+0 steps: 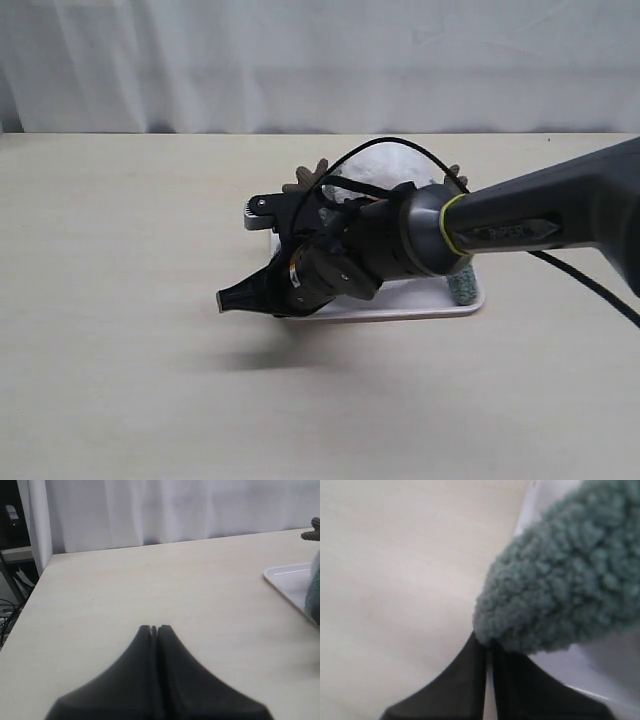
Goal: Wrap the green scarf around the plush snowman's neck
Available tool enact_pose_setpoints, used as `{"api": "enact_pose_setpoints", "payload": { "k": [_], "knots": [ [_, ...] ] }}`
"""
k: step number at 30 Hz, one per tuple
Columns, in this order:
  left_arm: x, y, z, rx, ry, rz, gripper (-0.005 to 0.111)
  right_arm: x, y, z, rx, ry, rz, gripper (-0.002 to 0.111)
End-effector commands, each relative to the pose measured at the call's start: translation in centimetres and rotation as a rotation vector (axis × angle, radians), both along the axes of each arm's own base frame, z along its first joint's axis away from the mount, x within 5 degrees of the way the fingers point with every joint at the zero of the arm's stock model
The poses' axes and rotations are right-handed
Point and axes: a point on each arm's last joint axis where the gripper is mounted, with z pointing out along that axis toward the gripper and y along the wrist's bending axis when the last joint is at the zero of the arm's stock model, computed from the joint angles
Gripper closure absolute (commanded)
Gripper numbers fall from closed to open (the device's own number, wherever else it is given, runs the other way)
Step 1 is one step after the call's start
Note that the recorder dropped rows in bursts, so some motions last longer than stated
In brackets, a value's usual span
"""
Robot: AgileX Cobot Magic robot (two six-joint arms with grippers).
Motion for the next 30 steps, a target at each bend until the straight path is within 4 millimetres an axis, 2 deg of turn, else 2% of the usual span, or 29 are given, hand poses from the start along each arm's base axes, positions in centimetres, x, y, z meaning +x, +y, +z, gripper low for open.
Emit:
{"api": "enact_pose_setpoints", "payload": {
  "k": [1,11,20,30],
  "knots": [
    [0.0,0.0,0.0,-0.001,-0.01,-0.002,0.107,-0.8,-0.2,1.6,-0.068,0.008,0.029,0.104],
    [0.0,0.0,0.0,-0.004,-0.009,-0.002,0.107,-2.0,-2.0,2.9,-0.255,0.105,0.025,0.104],
    [0.0,0.0,0.0,-0.004,-0.009,-0.002,0.107,-3.0,-3.5,4.8,-0.399,0.161,0.072,0.104],
    [0.0,0.0,0.0,-0.004,-0.009,-0.002,0.107,-3.3,-5.4,5.1,-0.623,0.194,0.08,0.104]
  ]
}}
